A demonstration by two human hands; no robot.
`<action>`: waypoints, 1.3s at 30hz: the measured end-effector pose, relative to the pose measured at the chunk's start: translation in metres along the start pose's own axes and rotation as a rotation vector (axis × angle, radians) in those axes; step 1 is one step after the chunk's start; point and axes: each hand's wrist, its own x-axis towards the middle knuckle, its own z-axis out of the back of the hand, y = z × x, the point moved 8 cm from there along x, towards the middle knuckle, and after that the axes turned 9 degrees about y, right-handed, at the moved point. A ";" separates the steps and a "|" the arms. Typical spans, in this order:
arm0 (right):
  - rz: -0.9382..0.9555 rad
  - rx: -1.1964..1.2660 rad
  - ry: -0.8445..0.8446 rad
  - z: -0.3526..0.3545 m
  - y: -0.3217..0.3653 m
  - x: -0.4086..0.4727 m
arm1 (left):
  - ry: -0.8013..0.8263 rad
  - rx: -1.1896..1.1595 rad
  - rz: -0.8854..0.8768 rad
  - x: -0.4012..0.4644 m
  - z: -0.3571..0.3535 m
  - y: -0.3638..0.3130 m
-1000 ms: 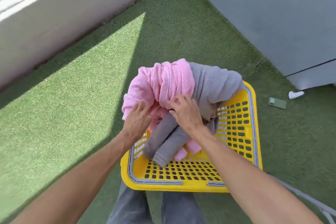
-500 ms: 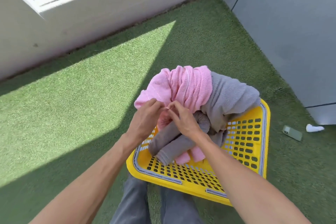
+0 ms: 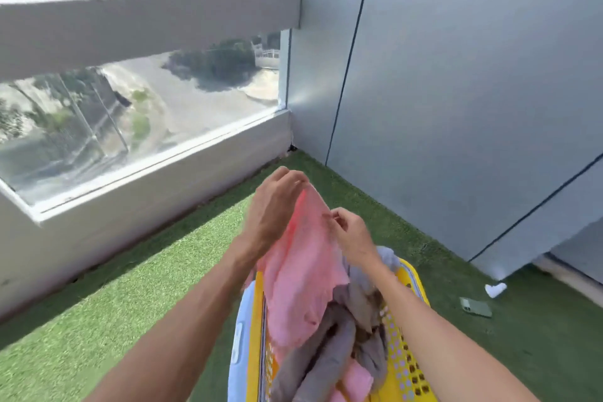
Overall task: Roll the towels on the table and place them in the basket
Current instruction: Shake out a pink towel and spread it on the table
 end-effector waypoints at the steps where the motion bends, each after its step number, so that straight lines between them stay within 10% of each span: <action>1: 0.012 -0.007 -0.067 0.017 0.015 -0.003 | -0.003 -0.014 -0.028 0.005 0.010 -0.007; 12: 0.162 -0.440 -0.505 0.233 0.242 -0.104 | 0.209 -0.152 -0.204 0.058 0.033 -0.129; 25: 0.013 -0.216 -0.242 0.224 0.165 -0.186 | 0.544 -0.461 -0.298 0.052 -0.055 -0.266; 32: -0.045 -0.074 -0.201 0.213 0.053 -0.170 | 0.715 -0.583 -0.017 0.020 -0.132 -0.173; 39: -0.144 -0.050 0.058 0.120 -0.052 -0.132 | 0.558 0.042 0.302 -0.063 -0.190 0.025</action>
